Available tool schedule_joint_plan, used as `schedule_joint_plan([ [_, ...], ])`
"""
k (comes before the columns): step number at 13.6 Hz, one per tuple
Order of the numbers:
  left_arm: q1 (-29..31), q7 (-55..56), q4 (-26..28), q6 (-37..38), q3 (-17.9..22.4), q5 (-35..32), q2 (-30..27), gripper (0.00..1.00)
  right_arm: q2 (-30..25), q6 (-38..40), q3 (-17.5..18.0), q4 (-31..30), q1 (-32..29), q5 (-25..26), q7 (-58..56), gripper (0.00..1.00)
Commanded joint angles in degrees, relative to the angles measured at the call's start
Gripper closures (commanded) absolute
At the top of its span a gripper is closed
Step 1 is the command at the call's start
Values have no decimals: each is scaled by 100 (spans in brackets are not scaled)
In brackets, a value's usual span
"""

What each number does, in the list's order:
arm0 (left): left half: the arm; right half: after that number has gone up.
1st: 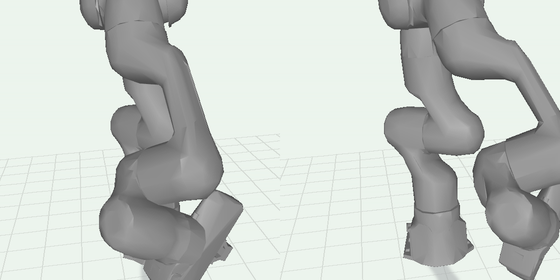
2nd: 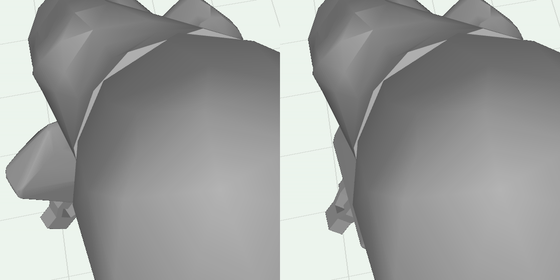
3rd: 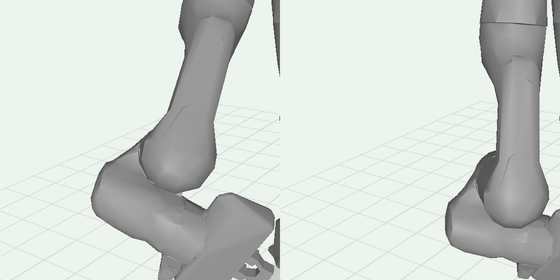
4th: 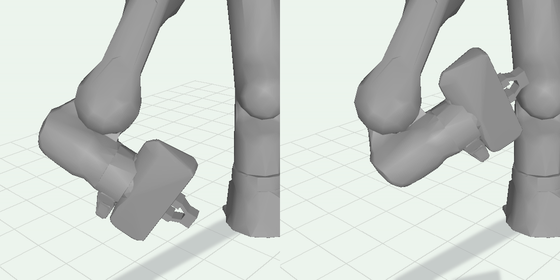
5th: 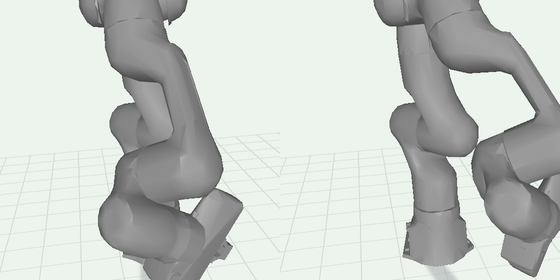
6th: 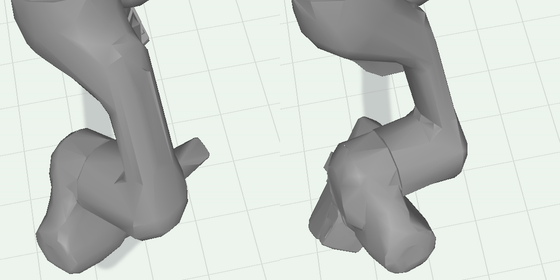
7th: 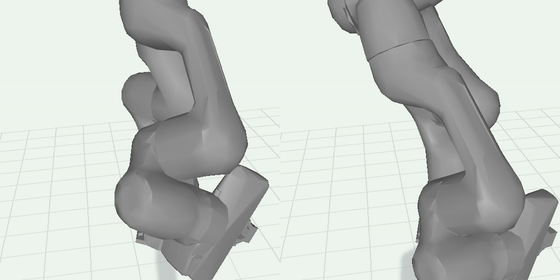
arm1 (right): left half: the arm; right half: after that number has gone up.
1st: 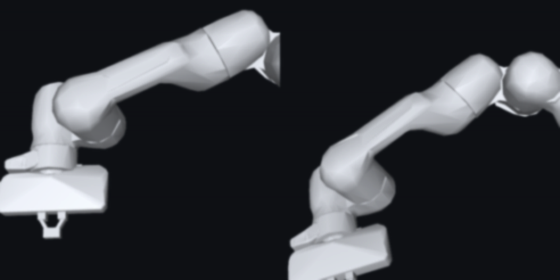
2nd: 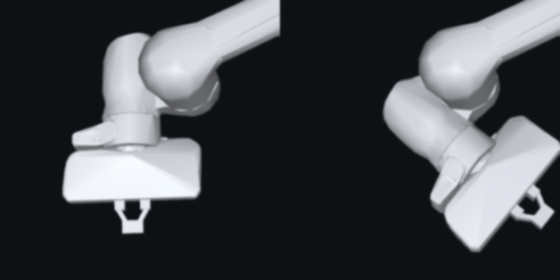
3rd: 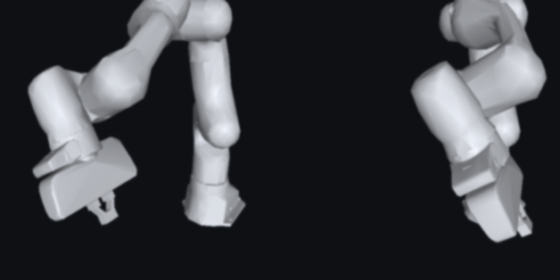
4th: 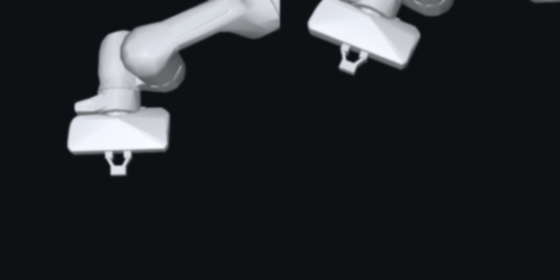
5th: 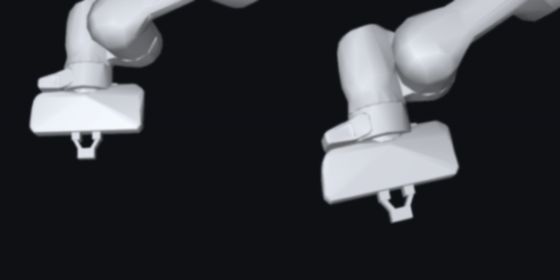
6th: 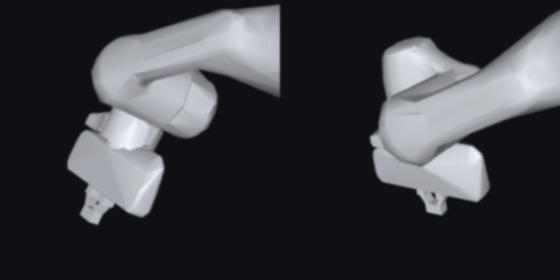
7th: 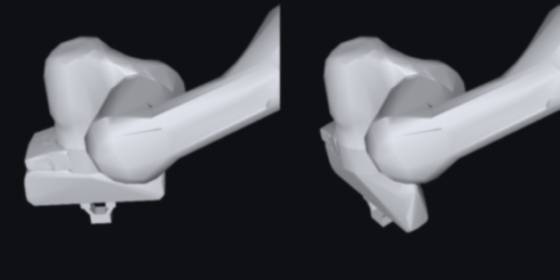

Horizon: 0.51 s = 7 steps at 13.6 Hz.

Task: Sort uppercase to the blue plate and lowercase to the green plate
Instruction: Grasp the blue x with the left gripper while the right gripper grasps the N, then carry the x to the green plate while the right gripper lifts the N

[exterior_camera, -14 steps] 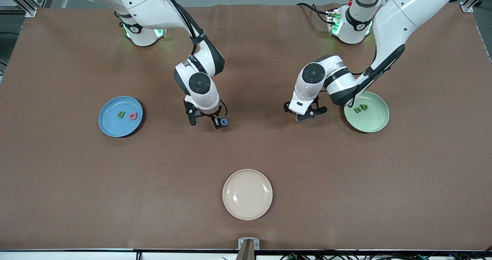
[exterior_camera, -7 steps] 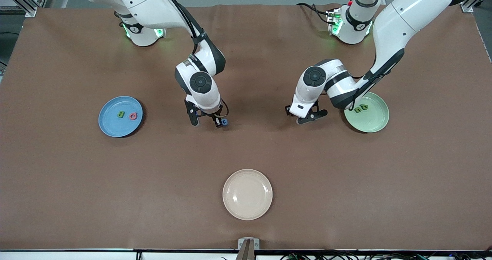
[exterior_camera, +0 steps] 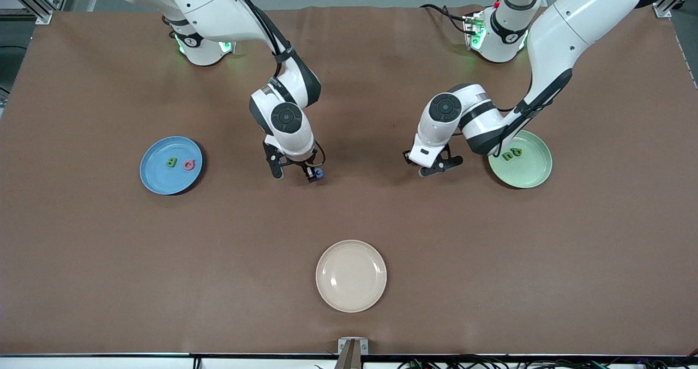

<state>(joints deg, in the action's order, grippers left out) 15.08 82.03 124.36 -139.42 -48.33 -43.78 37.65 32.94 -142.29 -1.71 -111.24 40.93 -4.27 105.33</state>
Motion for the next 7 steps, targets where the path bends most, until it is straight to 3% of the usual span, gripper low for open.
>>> schedule_joint_plan([
  [1,-58,129,-52,-50,87,-148,120,80,187,26,-48,93,82,32,49,46],
  [7,301,103,10,29,-281,-43,-424,86,187,35,-57,93,73,32,40,46],
])
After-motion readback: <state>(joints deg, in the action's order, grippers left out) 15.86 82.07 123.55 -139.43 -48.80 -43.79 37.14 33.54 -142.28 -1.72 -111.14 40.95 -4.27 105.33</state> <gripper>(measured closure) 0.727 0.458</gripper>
